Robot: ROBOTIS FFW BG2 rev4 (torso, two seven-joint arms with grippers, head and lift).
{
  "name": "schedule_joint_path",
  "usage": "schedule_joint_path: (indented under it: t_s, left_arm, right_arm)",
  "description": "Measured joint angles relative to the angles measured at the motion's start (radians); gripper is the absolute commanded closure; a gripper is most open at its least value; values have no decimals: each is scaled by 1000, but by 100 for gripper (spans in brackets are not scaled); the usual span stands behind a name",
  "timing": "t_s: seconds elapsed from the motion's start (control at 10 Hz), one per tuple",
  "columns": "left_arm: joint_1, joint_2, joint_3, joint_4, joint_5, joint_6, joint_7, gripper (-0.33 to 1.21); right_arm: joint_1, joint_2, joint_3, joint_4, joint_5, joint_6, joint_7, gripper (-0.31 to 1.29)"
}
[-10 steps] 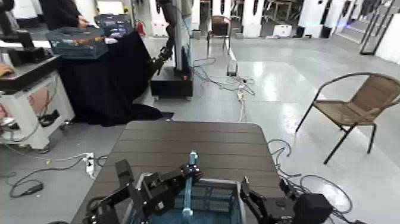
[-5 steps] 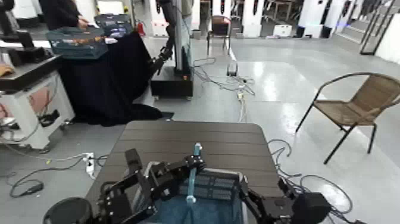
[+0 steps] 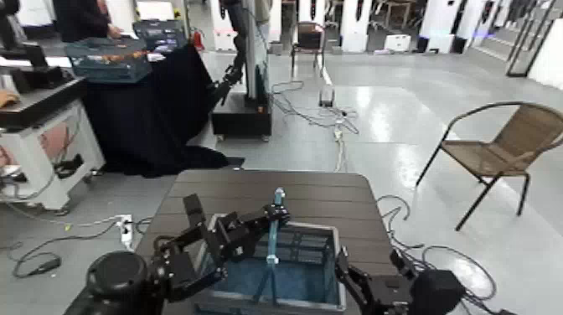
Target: Place the crate on the table.
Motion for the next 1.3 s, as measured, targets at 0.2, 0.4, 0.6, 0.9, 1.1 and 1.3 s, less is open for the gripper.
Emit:
schedule_joint_path:
  t_s: [0.2, 0.4, 0.6, 0.9, 1.1, 1.3]
  left_arm:
    - [-46, 0, -30, 72, -13, -19, -46, 119]
    - [-89, -2, -58, 146, -36, -36, -94, 119]
    - [-122, -7, -77, 209, -46, -53, -120, 119]
    - [-152, -14, -94, 265, -49, -59, -142, 119]
    - [-158, -17, -96, 283, -50, -59, -150, 119]
    - [-160, -19, -97, 295, -50, -59, -154, 118]
  right_arm:
    - [-2, 0, 2, 1, -1, -2, 0, 14]
    - [-4, -1, 4, 1, -2, -2, 1, 14]
    - [-5, -2, 6, 1, -2, -2, 1, 14]
    - [-7, -2, 8, 1, -2, -2, 1, 14]
    - [-8, -2, 10, 1, -2, -3, 1, 14]
    - [-9, -1, 11, 1, -2, -3, 1, 14]
